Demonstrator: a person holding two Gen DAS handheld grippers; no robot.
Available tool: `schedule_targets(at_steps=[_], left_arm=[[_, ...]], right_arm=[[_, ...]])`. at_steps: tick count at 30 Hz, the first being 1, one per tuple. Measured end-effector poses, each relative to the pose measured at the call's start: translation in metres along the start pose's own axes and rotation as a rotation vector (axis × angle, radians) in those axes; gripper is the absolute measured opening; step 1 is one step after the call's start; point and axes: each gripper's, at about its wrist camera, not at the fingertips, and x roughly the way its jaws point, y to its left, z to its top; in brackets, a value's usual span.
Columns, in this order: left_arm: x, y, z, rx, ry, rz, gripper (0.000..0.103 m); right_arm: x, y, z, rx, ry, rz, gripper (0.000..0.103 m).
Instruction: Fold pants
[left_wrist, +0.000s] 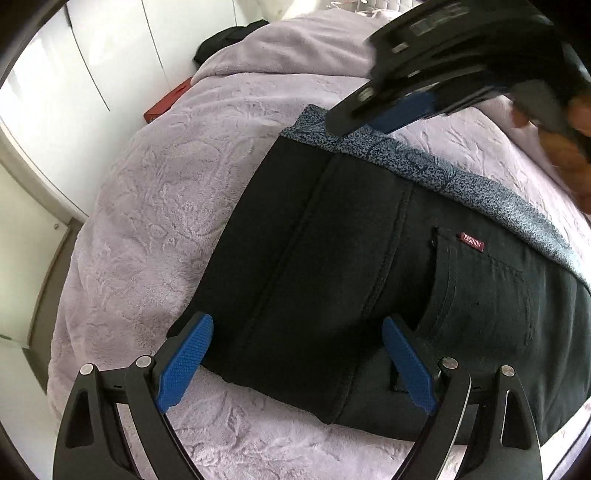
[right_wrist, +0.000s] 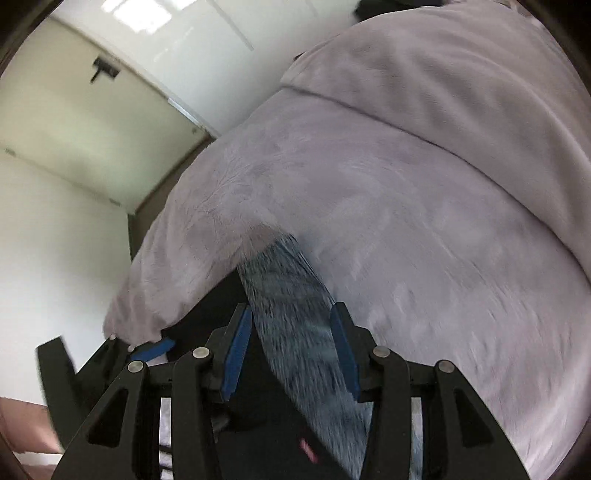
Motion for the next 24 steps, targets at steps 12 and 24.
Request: schedule_targets(at_steps=[12,24], left_arm=[[-0.007,0.009,-0.009,0.034,-0.010,0.016,0.093],[-0.034,-0.024,0.055,0.112,-0.070,-0.063,0.093]], right_arm=[[0.034,0.015,0.021,-0.083,0.071,-0.038,0.007],[-0.057,-0.032,-0.060,0.278,-0.132,-0.009,0.026]])
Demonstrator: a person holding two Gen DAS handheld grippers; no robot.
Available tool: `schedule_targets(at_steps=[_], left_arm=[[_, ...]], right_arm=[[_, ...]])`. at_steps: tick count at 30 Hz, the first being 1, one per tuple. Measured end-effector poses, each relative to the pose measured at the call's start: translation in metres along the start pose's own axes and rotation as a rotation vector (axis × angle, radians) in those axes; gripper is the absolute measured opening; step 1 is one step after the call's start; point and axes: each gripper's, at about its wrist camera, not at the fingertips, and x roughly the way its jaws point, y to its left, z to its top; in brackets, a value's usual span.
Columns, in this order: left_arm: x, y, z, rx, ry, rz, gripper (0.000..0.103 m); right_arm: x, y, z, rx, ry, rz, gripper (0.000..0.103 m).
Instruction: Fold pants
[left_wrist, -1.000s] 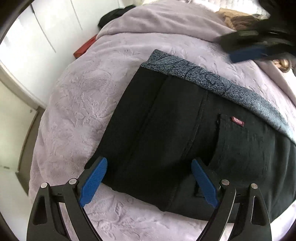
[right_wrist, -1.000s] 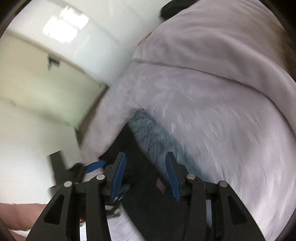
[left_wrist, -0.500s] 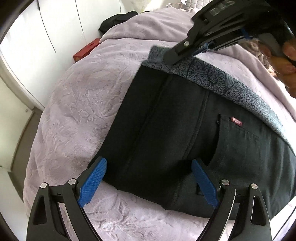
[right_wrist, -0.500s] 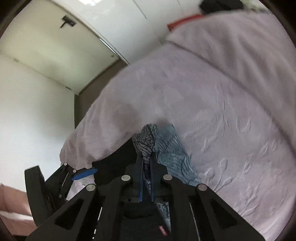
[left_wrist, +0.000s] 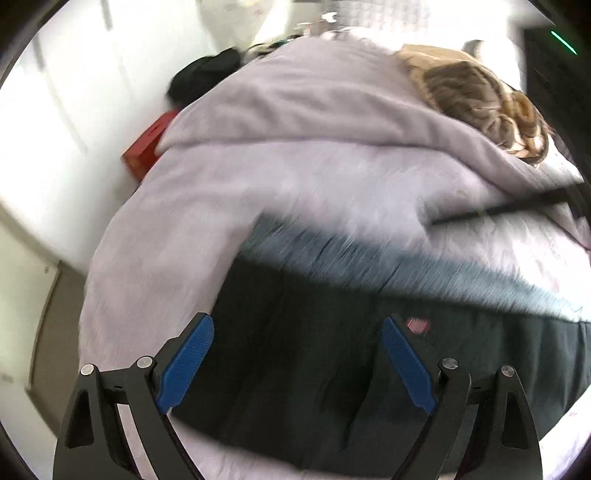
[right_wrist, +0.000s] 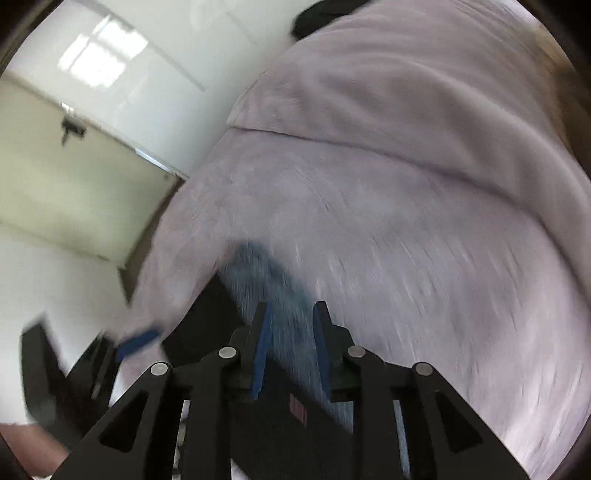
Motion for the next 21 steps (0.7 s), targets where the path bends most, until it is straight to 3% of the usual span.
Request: schedule_targets(at_steps=[2,6,8,10,13,16,18,21], left_arm=[[0.019,-0.013,0.014,0.018,0.027,-0.014,0.093],[0.058,-0.027,0.021,0.024,0.087,0.069,0.093],[0.065,-0.027,0.023,0.022,0.076,0.102,0.094],[0.067,-0.028,0.025,0.029,0.076,0.113,0.096],[0.064,-0.027,0.028,0.022,0.093,0.118,0.096],[0.048,-0.029,0.029,0.016,0.104,0.112,0.096],[0.035,-0.035,0.023,0.024,0.117,0.102,0.096],[0.018,-0.051,0.011,0.025,0.148,0.082,0.096]], right_arm=[[-0.012,-0.017,-0.032,0.066,0.015,0.022,0.026],[-0.002,-0.054,-0.082,0.163,0.063,-0.113,0.026],[0.001,-0.078,-0.092,0.230,0.013,-0.128,0.019],[-0.001,-0.090,-0.091,0.248,-0.051,-0.196,0.017],[-0.002,-0.102,-0.085,0.287,-0.094,-0.202,0.017],[-0.021,-0.098,-0.086,0.275,-0.142,-0.320,0.023],[-0.034,-0.106,-0.099,0.318,-0.149,-0.262,0.023],[-0.059,-0.110,-0.122,0.351,-0.157,-0.256,0.032]])
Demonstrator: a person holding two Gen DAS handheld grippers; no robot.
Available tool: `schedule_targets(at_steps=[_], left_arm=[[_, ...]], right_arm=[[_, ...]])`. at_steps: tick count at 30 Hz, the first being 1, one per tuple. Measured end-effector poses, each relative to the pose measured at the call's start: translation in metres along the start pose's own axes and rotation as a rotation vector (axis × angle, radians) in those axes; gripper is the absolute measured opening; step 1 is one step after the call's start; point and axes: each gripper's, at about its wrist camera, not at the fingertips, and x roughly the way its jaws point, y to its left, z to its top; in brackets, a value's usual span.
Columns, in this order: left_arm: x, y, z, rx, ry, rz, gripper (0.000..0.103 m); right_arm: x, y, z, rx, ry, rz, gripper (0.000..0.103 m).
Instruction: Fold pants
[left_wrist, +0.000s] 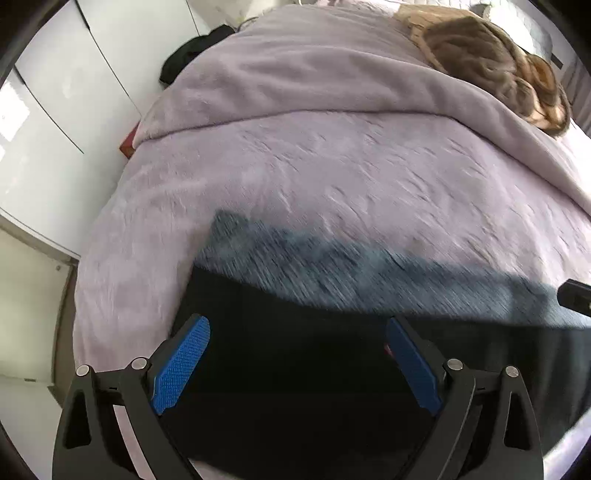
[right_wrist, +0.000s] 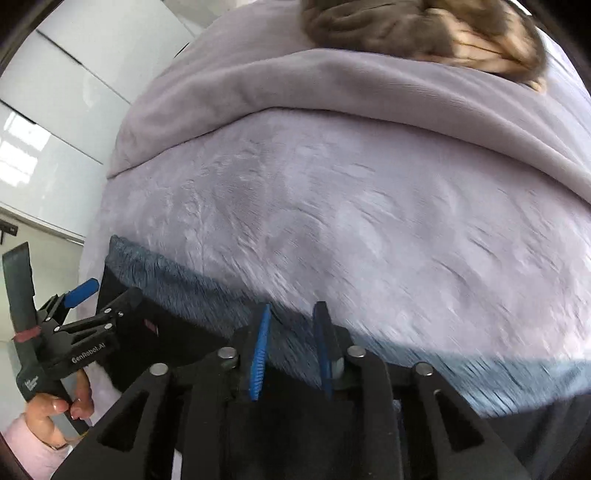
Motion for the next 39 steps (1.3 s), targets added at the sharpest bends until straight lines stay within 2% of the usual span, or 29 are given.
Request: schedule_targets(at_steps=[3,7,19,27,39], left_arm=[[-0.017,-0.019,-0.018,0.008,0.024,-0.027,0.096],[-0.045,-0.052,-0.046,0.043,0.055,-0.052,0.096],[-0.087,-0.158,-0.090,0.210,0.118,-0.097,0.096],[-0.089,-0.234,-0.093,0.334,0.129,-0.104,0.096],[-0.082,-0.353,-0.104,0.472,0.161,-0.116,0.096]], right_arm=[[-0.025,-0.020,-0.022,0.039,0.013,0.001,0.040],[-0.047,-0.042,-0.063,0.099,0.038,-0.008,0.046],[-0.121,-0.136,-0.175,0.362,0.027,-0.014,0.048],[-0.158,-0.197,-0.217,0.503,-0.042,-0.002,0.051],[-0.184,-0.296,-0.259,0.658,-0.097,-0.026,0.051]])
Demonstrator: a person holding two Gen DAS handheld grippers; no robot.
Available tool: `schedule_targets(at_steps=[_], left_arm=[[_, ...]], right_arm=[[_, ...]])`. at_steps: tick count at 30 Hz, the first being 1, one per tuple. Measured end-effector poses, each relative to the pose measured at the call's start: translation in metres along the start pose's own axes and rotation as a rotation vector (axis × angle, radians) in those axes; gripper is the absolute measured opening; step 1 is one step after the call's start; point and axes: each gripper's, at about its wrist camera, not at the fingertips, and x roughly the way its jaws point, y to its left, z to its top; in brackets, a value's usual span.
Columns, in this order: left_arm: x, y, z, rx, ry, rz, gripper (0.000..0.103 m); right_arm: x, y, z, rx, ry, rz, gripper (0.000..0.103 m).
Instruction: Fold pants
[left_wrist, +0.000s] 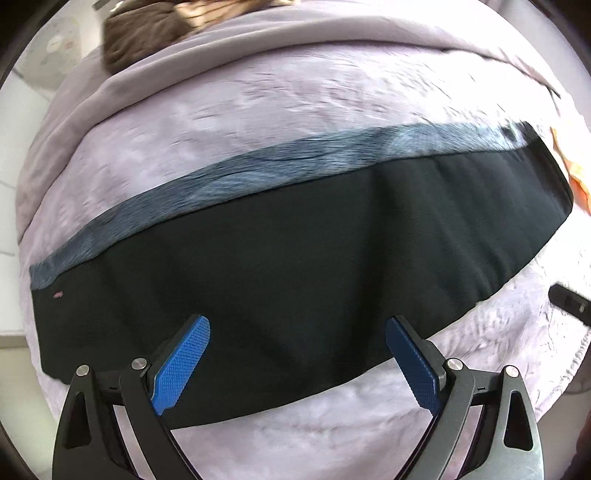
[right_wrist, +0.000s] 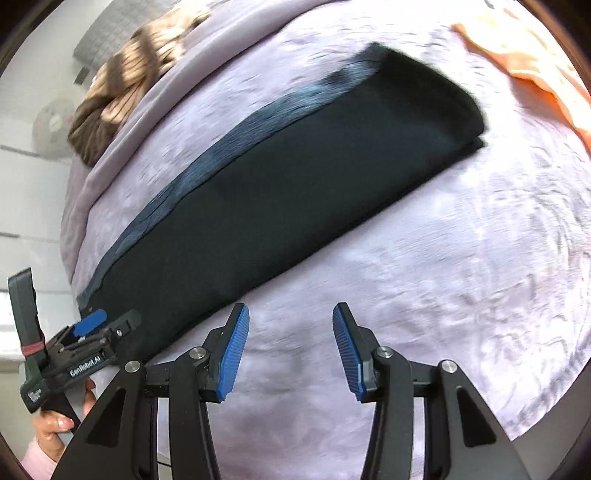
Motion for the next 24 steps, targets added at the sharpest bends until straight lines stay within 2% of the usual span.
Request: schedule_targets(at_steps=[6,12,13,14,15,18,21,24], left_arm=[[0.010,-0.044,0.023,0.003,0.020,-0.001,0.096],[0.022,-0.074,0.044,-0.009,0.016,0.004,0.096],[0.024,-0.076,0.045,-0.015,0.018,0.003,0.096],[0.024,-0.077,0.046,-0.022,0.017,0.004,0.096],[0.024,-0.080,0.047,-0.025,0.015,0.006,0.096],[0.027,-0.084,0.049,-0.026,0.011,0.015,0.096],[0.034,-0.086,0.043,-0.037,0.012,0.007,0.096],[0.038,-0.087,0.041,-0.038,0.008,0.011,0.097]], right_arm=[[-0.007,-0.059,0.035,0.150,-0.061,0.032,0.051],[-0.005,-0.100,0.073,0.274,-0.121,0.082,0.051],[-0.003,-0.106,0.079,0.293,-0.135,0.112,0.049],[-0.002,-0.110,0.083,0.305,-0.145,0.129,0.040],[-0.002,-0.112,0.086,0.315,-0.153,0.131,0.007],[-0.005,-0.113,0.090,0.305,-0.161,0.154,0.006],[0.001,-0.110,0.088,0.241,-0.141,0.095,0.006],[0.014,-0.123,0.088,0.276,-0.115,0.115,0.007]])
